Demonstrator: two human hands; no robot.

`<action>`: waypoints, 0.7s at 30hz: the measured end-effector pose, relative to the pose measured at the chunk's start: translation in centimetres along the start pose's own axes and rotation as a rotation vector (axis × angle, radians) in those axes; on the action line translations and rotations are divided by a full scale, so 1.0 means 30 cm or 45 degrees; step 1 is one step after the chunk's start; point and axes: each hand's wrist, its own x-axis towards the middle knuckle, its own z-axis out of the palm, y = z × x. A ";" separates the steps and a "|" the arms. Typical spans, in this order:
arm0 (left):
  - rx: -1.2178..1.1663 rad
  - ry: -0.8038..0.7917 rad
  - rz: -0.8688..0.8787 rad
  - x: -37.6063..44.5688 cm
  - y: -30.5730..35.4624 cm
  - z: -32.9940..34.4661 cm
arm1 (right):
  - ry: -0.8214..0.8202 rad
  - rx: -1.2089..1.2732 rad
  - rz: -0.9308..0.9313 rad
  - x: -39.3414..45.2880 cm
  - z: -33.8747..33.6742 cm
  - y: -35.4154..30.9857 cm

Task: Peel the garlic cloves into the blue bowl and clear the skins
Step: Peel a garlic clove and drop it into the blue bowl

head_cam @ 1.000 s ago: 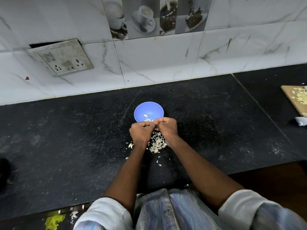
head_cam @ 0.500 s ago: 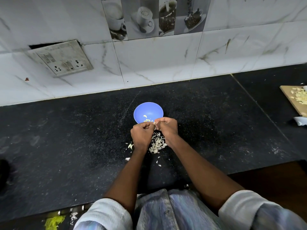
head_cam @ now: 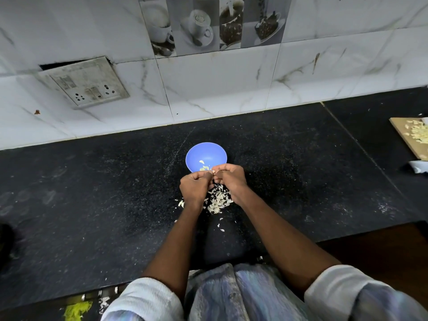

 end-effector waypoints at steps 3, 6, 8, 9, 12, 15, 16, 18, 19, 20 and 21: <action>0.149 0.055 0.061 0.011 -0.006 0.004 | -0.060 0.048 0.005 0.000 0.000 0.006; 0.308 0.089 0.138 0.012 0.000 0.006 | -0.084 0.091 -0.007 0.001 0.002 0.007; 0.365 0.096 0.169 0.009 0.003 0.007 | -0.064 0.084 -0.027 -0.001 0.005 0.003; 0.378 0.108 0.173 0.009 0.004 0.008 | -0.055 0.079 -0.030 0.001 0.007 0.003; 0.457 0.174 0.184 0.016 -0.005 -0.002 | -0.017 0.065 -0.020 0.005 0.010 0.001; 0.575 0.150 0.282 0.010 -0.007 -0.018 | -0.014 0.030 -0.043 0.010 0.007 0.005; 0.605 0.138 0.309 0.005 -0.005 -0.020 | -0.023 0.017 -0.059 0.006 0.006 0.005; 0.652 0.158 0.335 -0.005 0.000 -0.019 | -0.039 -0.008 -0.090 0.000 0.006 0.007; 0.669 0.192 0.332 -0.010 0.005 -0.017 | -0.043 -0.020 -0.102 -0.003 0.007 0.006; 0.675 0.221 0.328 -0.010 0.009 -0.015 | -0.040 -0.030 -0.111 -0.007 0.006 0.003; 0.662 0.227 0.328 -0.007 0.011 -0.015 | -0.032 -0.029 -0.113 -0.010 0.005 0.001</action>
